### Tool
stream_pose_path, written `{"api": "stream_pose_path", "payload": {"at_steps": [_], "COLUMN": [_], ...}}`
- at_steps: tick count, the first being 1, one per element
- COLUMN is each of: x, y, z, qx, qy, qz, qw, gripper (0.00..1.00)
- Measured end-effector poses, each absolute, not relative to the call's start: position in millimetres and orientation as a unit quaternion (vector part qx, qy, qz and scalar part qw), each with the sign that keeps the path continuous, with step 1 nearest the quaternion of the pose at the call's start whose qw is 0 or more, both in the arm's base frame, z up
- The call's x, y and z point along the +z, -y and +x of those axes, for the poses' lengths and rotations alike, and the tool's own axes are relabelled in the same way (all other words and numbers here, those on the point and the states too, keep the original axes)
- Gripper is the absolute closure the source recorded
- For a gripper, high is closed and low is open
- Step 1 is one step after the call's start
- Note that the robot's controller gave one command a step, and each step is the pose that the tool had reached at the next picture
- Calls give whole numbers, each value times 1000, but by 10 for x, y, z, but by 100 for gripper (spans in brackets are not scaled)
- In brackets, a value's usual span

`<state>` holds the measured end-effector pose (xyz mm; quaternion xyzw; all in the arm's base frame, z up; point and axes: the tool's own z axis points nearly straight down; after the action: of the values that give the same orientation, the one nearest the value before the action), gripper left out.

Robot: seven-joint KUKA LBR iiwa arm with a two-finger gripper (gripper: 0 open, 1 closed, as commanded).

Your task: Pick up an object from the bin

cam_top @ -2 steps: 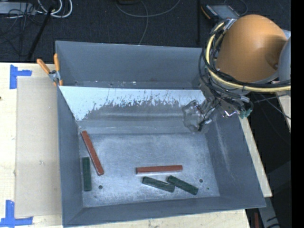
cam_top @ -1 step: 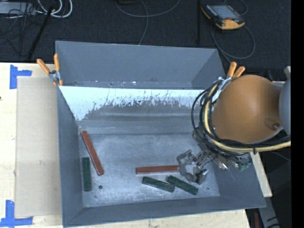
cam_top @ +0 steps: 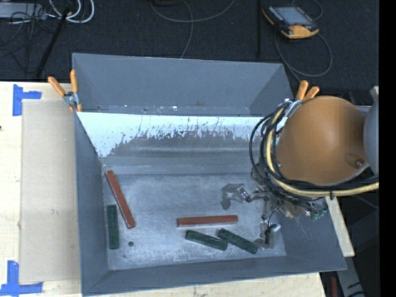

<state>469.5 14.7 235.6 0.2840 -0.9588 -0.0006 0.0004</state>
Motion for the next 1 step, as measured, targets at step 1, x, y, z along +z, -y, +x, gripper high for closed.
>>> {"api": "stream_pose_path", "payload": {"at_steps": [1], "x": [1486], "y": [-313], "z": [5008], "qx": [-2], "qy": [965], "qz": [261], "qw": [3], "gripper": [0]}}
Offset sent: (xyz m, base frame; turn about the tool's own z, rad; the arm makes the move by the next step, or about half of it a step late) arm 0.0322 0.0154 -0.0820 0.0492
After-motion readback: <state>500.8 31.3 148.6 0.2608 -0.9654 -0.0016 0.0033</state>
